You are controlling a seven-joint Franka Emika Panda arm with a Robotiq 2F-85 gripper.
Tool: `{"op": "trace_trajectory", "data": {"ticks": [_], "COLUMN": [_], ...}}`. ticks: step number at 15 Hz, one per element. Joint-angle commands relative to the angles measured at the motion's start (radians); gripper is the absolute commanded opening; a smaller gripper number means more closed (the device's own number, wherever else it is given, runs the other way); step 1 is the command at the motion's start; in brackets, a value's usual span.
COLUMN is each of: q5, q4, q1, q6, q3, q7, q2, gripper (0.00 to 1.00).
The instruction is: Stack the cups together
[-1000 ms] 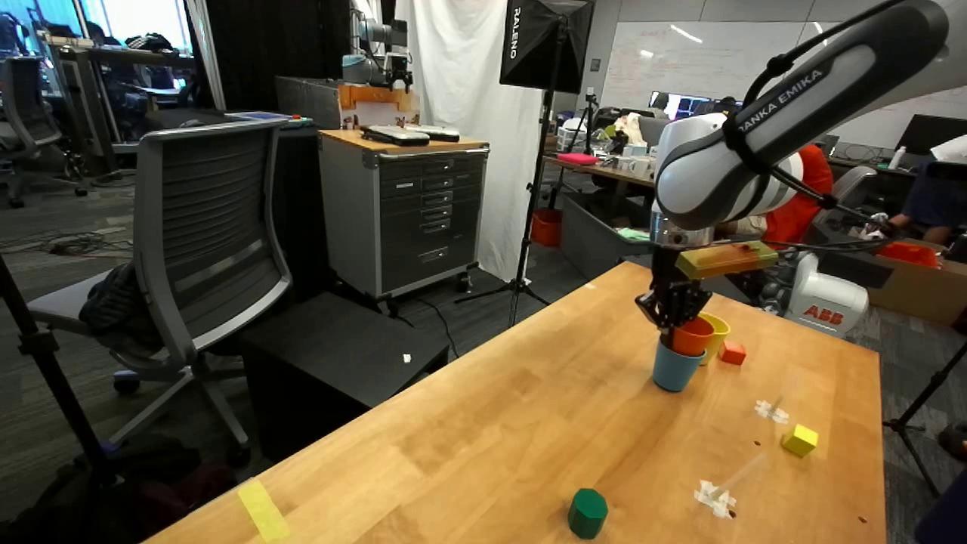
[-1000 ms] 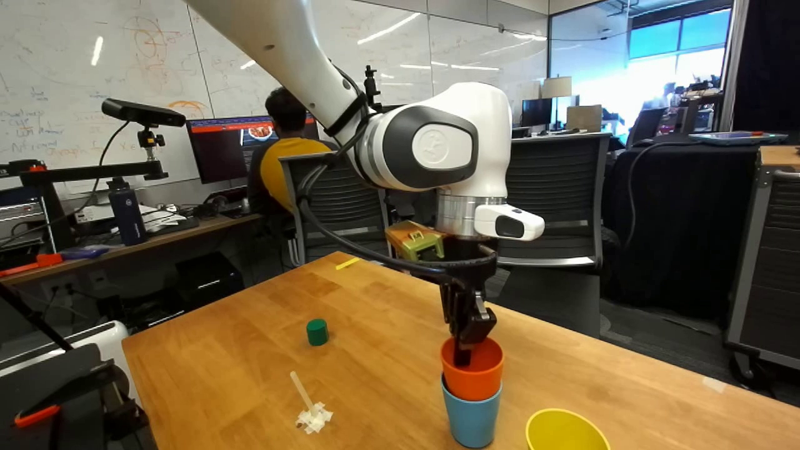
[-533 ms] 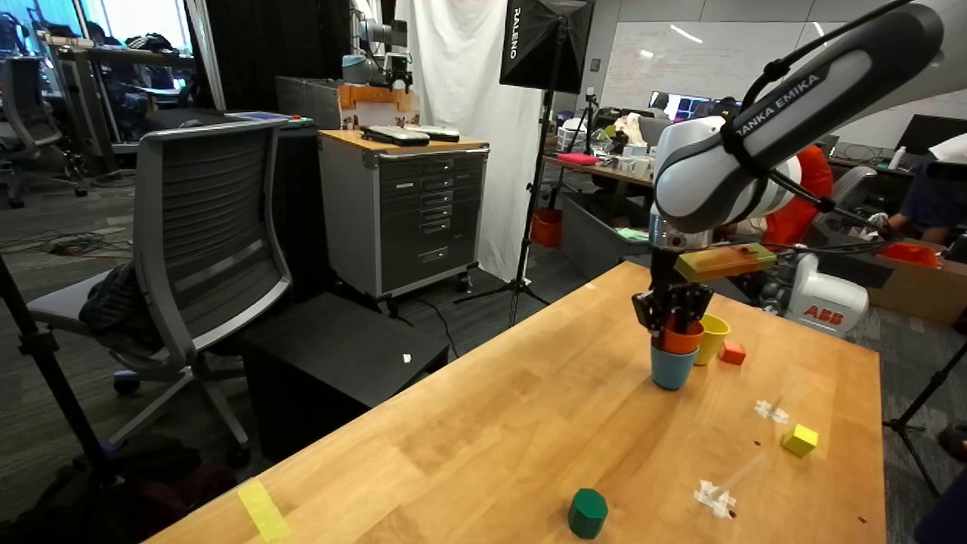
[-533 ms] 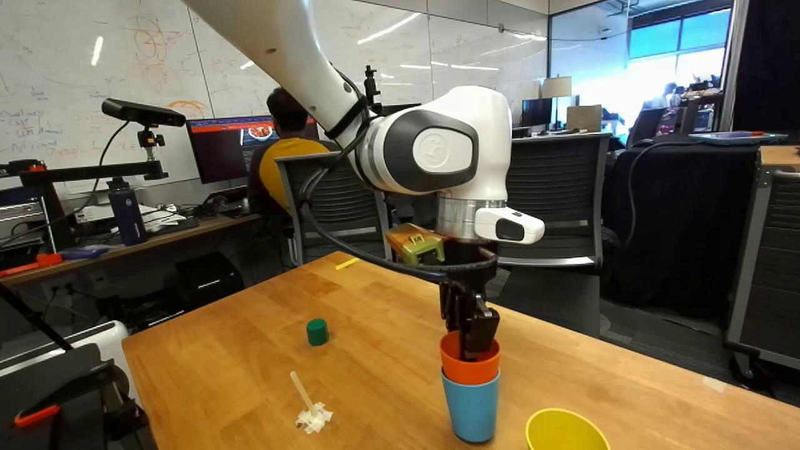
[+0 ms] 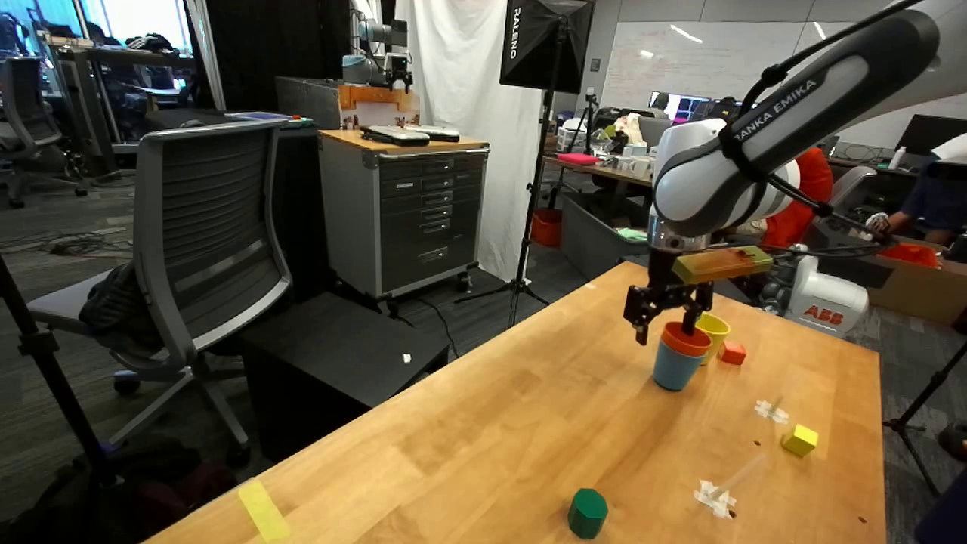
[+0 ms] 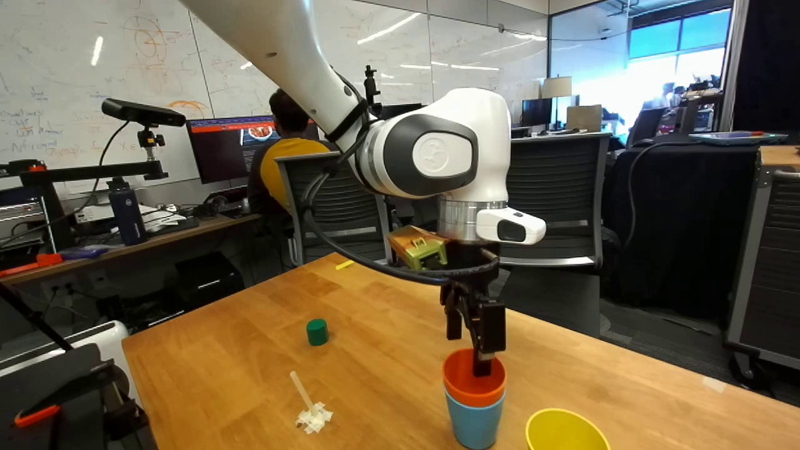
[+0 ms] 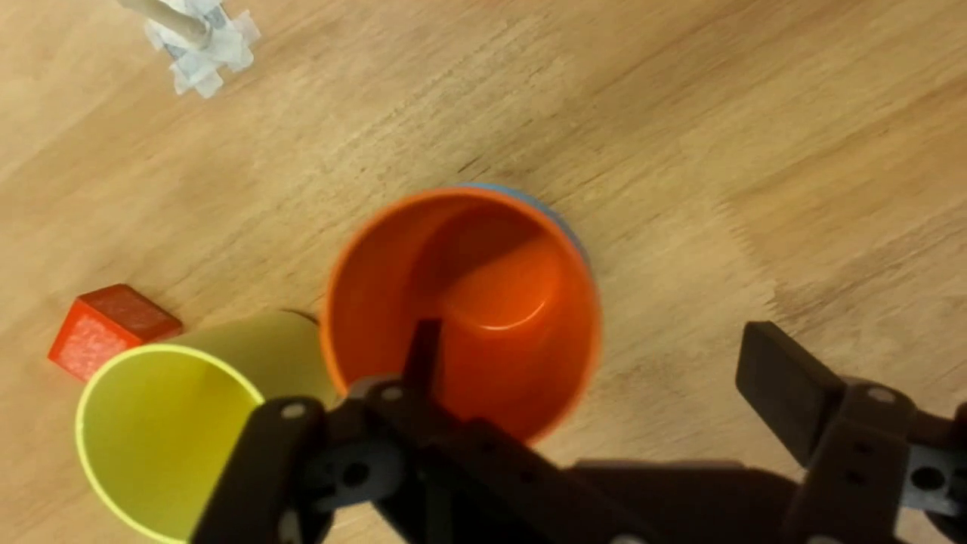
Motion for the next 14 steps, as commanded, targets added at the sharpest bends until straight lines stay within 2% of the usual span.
{"op": "trace_trajectory", "data": {"ticks": [1, 11, 12, 13, 14], "q5": [-0.003, -0.015, -0.014, -0.011, -0.011], "q4": [-0.008, 0.007, 0.008, 0.008, 0.008], "q1": [0.004, 0.011, 0.011, 0.01, 0.01], "q6": [0.024, 0.019, 0.019, 0.02, 0.018], "q3": [-0.004, -0.012, -0.012, -0.01, -0.01], "q7": [0.001, 0.009, 0.008, 0.007, 0.007], "q2": [-0.009, 0.027, 0.03, 0.032, 0.034], "gripper": [1.0, 1.0, 0.98, 0.75, 0.73]}}
